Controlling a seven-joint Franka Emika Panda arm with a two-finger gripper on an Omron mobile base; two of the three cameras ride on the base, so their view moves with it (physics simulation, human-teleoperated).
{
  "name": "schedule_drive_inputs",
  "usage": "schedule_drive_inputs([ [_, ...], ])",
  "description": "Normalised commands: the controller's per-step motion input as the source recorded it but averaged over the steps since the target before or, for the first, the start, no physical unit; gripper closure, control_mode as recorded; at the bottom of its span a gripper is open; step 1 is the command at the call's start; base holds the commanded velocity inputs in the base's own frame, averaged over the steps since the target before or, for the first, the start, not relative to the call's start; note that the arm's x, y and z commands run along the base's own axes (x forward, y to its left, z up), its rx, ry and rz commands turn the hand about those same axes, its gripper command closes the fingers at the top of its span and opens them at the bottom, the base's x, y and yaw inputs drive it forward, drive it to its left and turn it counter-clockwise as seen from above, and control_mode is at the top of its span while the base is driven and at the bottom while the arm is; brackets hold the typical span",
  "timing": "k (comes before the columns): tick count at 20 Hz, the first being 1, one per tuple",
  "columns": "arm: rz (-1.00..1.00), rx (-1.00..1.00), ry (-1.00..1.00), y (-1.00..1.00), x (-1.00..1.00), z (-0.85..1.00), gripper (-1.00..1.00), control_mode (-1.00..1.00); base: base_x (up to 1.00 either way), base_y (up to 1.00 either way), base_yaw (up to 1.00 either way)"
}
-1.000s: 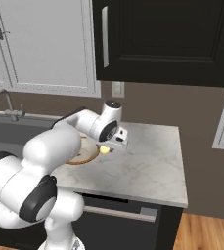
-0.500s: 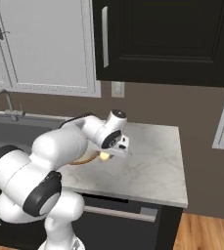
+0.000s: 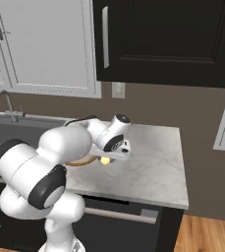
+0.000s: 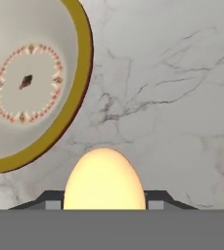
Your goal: Gather the eggs and milk located in the vicinity of the sink area and place them right next to the bowl.
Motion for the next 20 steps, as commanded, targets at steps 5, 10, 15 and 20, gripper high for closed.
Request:
schedule_drive_inputs([
  [5, 0.17, 0.00, -0.12, 0.00, 0.01, -0.13, 1.00, -1.00, 0.00, 0.00, 0.00],
  [10, 0.21, 0.00, -0.22, 0.00, 0.11, -0.01, 1.00, -1.00, 0.00, 0.00, 0.00],
  [15, 0.33, 0.00, -0.11, 0.00, 0.21, -0.01, 1.00, -1.00, 0.00, 0.00, 0.00],
  [20, 0.25, 0.00, -0.03, 0.00, 0.25, -0.03, 1.00, -1.00, 0.00, 0.00, 0.00],
])
